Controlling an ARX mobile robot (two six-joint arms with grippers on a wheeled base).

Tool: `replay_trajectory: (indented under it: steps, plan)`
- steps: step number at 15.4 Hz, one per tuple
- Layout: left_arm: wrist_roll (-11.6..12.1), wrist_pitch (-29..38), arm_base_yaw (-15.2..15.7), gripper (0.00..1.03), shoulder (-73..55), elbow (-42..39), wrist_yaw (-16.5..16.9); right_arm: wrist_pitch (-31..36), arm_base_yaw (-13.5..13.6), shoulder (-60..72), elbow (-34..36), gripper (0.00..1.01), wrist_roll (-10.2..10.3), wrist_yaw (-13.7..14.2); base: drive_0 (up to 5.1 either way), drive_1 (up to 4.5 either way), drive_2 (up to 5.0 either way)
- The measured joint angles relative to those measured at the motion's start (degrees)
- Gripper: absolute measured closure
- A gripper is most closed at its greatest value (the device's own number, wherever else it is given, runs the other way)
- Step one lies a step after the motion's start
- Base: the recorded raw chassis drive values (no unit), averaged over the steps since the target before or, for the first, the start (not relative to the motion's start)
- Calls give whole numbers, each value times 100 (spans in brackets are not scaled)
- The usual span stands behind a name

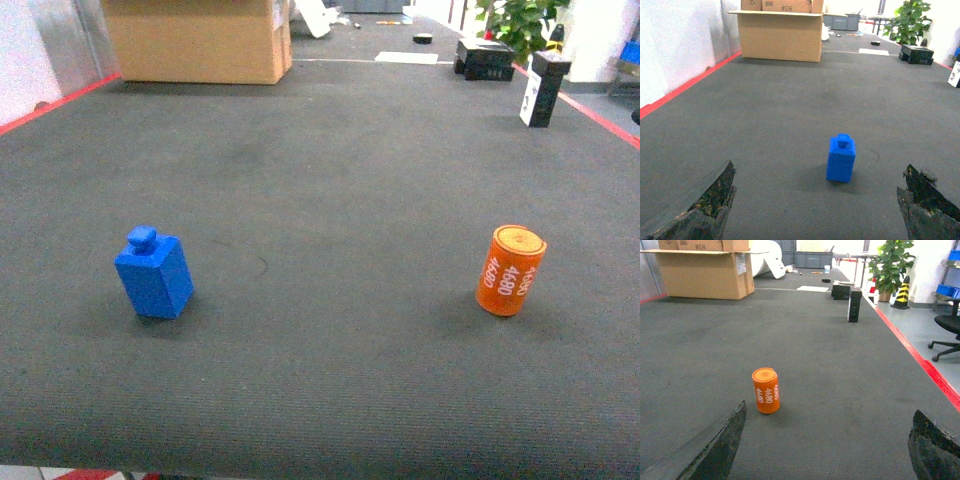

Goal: Sort blue parts and orange caps into right shelf containers

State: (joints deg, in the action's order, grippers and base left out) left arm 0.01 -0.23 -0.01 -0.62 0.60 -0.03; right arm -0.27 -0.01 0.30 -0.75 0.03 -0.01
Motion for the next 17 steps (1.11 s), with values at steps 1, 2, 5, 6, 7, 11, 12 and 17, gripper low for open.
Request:
replay_trajectory:
  steps: [1, 2, 5, 6, 7, 11, 12, 17]
  plan:
    - [0, 0, 0, 5, 0, 0, 0, 0, 0, 0, 0, 3, 0, 0, 0, 0, 0]
    - [0, 0, 0, 5, 0, 0, 0, 0, 0, 0, 0, 3, 0, 0, 0, 0, 0]
    - [4, 577, -542, 5, -1150, 181, -1327, -59, 9, 15, -4, 3, 24, 26, 0, 0, 0]
    - [2, 1512, -295, 5, -2273, 446, -1318, 280, 299, 804, -136, 3, 208, 431, 0, 0, 0]
    - [4, 2398, -142, 5, -3392, 881, -1012, 1285, 472, 2118, -396, 3, 264, 382, 0, 0, 0]
    - [48, 3241, -481, 5, -7152, 2485, -127, 4247, 863, 6708, -1700, 3, 280, 131, 0, 0, 0]
    - [46, 3338, -535, 5, -7676, 2669, -122, 4509, 981, 7473, -1897, 3, 271, 142, 0, 0, 0]
    - [-275, 3781, -715, 5, -9165, 2983, -31, 4990, 1051, 9578, -2669, 3, 234, 87, 0, 0, 0]
